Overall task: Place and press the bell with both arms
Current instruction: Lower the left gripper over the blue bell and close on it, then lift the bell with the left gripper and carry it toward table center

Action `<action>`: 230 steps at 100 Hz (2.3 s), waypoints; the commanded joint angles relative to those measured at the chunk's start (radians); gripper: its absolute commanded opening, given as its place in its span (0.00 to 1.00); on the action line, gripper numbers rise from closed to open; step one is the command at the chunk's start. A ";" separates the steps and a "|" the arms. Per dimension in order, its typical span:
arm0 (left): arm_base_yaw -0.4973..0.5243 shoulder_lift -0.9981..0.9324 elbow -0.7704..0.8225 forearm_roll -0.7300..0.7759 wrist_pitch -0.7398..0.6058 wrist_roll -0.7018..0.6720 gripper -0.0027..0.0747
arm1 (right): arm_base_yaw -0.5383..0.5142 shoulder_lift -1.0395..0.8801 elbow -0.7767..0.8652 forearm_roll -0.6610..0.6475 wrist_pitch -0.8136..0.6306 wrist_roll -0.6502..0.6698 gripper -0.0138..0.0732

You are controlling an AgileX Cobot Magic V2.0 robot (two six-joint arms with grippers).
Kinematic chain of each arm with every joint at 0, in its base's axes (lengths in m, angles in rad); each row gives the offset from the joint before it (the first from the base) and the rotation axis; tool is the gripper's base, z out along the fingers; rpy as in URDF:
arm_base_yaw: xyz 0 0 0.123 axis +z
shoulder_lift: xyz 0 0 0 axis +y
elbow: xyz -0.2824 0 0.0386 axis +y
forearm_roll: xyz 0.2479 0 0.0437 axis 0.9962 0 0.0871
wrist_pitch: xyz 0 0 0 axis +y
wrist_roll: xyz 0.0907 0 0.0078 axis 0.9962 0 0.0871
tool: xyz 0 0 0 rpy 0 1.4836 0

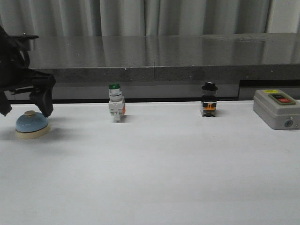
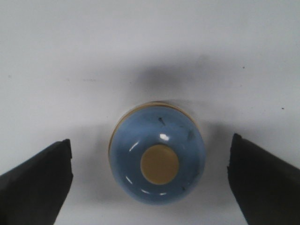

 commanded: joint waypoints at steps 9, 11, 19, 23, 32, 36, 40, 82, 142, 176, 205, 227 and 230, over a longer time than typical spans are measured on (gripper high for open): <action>-0.005 -0.015 -0.039 -0.001 -0.066 -0.001 0.86 | -0.007 -0.020 -0.014 -0.002 -0.082 -0.013 0.09; -0.005 -0.013 -0.041 -0.001 -0.066 -0.001 0.86 | -0.007 -0.020 -0.014 -0.002 -0.082 -0.013 0.09; -0.005 0.005 -0.041 -0.001 -0.070 -0.001 0.86 | -0.007 -0.020 -0.014 -0.002 -0.082 -0.013 0.09; -0.005 0.016 -0.042 -0.001 -0.070 -0.001 0.86 | -0.007 -0.020 -0.014 -0.002 -0.082 -0.013 0.09; -0.005 0.035 -0.042 -0.001 -0.064 -0.001 0.86 | -0.007 -0.020 -0.014 -0.002 -0.082 -0.013 0.09; -0.005 0.040 -0.042 -0.001 -0.059 -0.001 0.86 | -0.007 -0.020 -0.014 -0.002 -0.082 -0.013 0.09; -0.005 0.042 -0.042 -0.001 -0.054 -0.001 0.86 | -0.007 -0.020 -0.014 -0.002 -0.082 -0.013 0.09; -0.005 0.042 -0.042 -0.001 -0.034 -0.001 0.38 | -0.007 -0.020 -0.014 -0.002 -0.082 -0.013 0.09; -0.152 -0.209 -0.042 -0.003 0.111 -0.001 0.21 | -0.007 -0.020 -0.014 -0.002 -0.082 -0.013 0.09; -0.399 -0.199 -0.079 -0.003 0.082 -0.001 0.21 | -0.007 -0.020 -0.014 -0.002 -0.082 -0.013 0.09; -0.524 -0.047 -0.201 -0.023 0.075 -0.001 0.21 | -0.007 -0.020 -0.014 -0.002 -0.082 -0.013 0.09; -0.552 0.058 -0.270 -0.071 0.073 -0.002 0.21 | -0.007 -0.020 -0.014 -0.002 -0.082 -0.013 0.09; -0.554 0.069 -0.278 -0.074 0.073 -0.002 0.21 | -0.007 -0.020 -0.014 -0.002 -0.082 -0.013 0.09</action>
